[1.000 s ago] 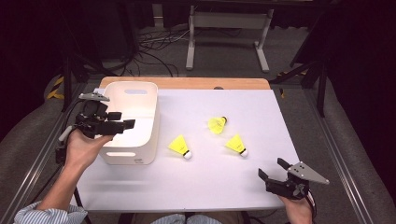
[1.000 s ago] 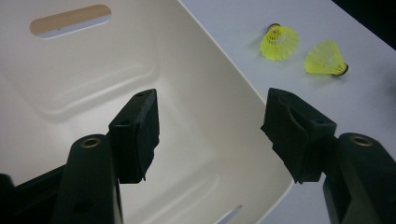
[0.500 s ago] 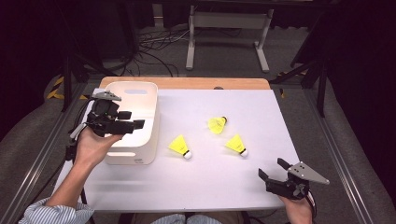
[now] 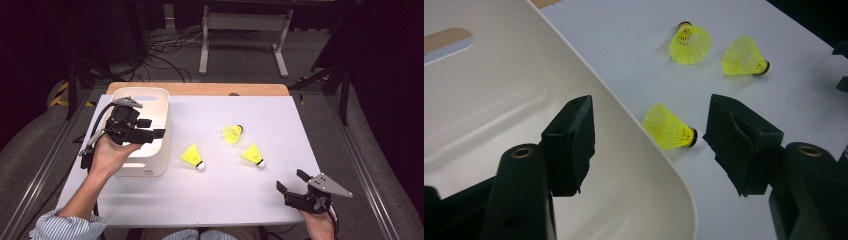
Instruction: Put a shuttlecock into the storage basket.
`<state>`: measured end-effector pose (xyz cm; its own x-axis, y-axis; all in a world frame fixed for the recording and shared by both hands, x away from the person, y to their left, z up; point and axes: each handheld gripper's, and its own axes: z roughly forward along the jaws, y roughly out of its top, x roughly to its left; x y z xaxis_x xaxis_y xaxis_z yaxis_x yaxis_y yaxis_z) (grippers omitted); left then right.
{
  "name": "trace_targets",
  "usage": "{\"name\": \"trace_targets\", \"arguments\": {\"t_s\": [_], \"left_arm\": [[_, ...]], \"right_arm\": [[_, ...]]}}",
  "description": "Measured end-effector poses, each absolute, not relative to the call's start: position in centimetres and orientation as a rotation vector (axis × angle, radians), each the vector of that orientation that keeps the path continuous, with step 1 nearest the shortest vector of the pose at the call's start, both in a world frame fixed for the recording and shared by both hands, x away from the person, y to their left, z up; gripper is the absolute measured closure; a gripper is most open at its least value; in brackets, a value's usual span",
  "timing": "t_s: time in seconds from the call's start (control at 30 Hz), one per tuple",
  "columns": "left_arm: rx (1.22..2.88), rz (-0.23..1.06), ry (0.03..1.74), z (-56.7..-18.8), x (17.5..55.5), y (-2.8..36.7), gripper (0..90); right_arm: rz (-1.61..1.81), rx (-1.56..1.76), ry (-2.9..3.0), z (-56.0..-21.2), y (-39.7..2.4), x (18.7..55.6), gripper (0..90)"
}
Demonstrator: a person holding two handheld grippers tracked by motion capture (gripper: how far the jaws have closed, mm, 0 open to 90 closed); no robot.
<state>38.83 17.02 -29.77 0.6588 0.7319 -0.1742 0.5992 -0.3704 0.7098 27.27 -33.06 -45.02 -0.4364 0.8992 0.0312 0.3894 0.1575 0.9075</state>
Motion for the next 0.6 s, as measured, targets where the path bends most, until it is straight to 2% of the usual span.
{"name": "trace_targets", "arguments": {"t_s": [0.6], "left_arm": [[2.142,0.197,0.967,-29.9,39.4,14.9,36.8]], "right_arm": [[1.246,1.224,1.909,-45.1,-32.9,27.3,13.2]]}}
